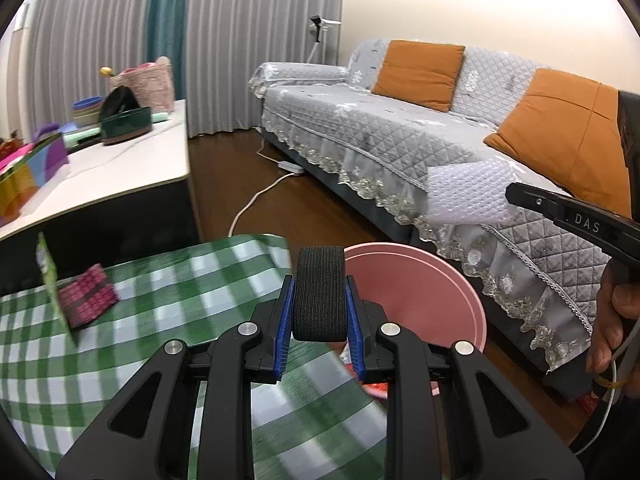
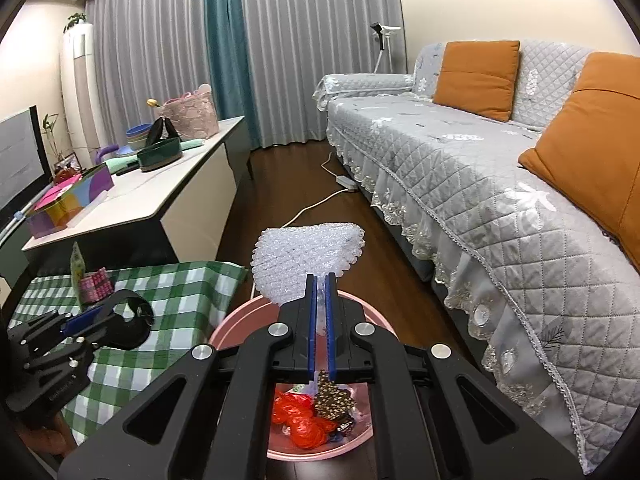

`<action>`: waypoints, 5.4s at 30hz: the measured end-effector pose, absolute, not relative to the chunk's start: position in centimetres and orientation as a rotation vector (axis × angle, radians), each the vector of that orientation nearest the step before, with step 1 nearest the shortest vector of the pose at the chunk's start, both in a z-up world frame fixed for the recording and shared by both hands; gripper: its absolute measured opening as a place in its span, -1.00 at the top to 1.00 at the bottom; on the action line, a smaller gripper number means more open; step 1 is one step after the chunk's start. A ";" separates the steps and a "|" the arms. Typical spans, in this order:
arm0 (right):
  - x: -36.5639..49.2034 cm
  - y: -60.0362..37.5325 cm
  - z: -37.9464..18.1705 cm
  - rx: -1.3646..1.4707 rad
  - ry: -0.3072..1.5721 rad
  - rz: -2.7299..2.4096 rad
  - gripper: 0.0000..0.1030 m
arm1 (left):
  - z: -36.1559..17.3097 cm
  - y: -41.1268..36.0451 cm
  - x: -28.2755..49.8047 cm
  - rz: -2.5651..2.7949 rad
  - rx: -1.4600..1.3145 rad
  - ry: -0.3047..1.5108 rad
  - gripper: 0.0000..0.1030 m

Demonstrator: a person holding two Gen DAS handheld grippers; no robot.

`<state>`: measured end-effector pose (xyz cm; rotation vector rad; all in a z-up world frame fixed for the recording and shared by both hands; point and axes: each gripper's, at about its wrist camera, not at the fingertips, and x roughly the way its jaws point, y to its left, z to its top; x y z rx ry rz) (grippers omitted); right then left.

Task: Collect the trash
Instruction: 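Carry the strap and mesh pad over the pink bin and open both grippers, then move both open grippers back over the table toward the panda packet, then grasp the green panda-printed packet with the left gripper, then grasp the pink-black printed box with the right gripper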

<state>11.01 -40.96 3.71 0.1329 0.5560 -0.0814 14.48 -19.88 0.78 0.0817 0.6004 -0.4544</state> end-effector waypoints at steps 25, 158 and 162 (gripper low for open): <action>12.8 -43.2 1.6 0.170 0.610 -0.172 -0.10 | -0.7 -23.5 17.0 -0.532 0.068 0.669 0.14; 28.9 -3.6 -6.4 -0.059 0.879 0.459 -0.50 | -1.5 13.5 18.0 0.090 -0.184 0.650 0.96; 27.6 -5.0 -5.0 -0.040 0.844 0.445 -0.49 | -1.3 13.4 17.7 0.084 -0.191 0.648 0.96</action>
